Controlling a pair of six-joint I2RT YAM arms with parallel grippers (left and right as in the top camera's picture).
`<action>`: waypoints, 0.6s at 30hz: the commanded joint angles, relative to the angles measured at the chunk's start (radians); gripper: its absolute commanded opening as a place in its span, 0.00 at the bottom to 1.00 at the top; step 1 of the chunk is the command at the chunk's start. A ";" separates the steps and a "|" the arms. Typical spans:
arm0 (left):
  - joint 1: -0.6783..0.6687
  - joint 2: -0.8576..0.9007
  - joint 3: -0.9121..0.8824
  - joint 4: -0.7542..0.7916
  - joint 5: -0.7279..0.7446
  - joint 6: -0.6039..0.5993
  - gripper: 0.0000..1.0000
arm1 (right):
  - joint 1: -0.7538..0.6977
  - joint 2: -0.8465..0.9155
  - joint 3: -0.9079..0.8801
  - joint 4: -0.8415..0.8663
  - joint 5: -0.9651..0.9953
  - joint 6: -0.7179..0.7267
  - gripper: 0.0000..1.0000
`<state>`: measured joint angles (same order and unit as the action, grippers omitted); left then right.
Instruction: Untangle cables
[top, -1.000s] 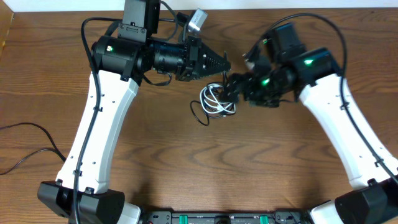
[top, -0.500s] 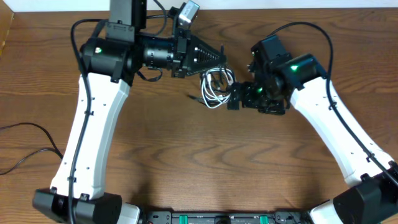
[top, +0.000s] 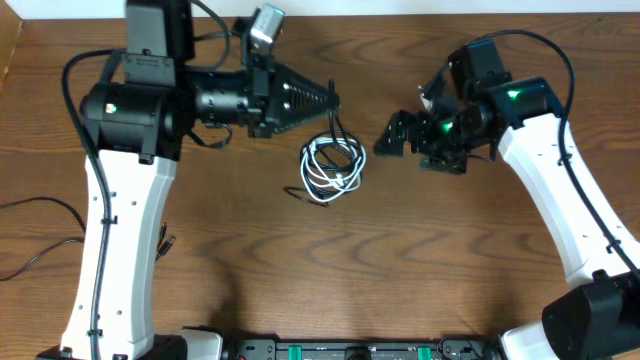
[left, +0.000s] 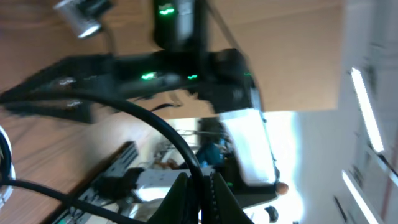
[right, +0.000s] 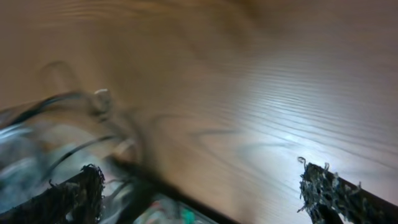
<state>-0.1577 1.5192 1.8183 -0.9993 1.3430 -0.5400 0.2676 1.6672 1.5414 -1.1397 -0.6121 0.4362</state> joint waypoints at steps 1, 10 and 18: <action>-0.027 -0.006 0.012 -0.061 -0.180 0.092 0.07 | -0.027 -0.020 -0.004 0.023 -0.228 -0.045 0.99; -0.080 -0.006 0.012 -0.026 -0.211 0.010 0.08 | 0.018 -0.029 -0.005 0.048 -0.066 0.024 0.99; -0.102 -0.006 0.012 0.052 -0.181 -0.035 0.08 | 0.184 -0.028 -0.005 0.046 0.130 0.043 0.99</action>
<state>-0.2584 1.5196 1.8183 -0.9535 1.1313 -0.5472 0.4015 1.6596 1.5414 -1.0893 -0.5930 0.4637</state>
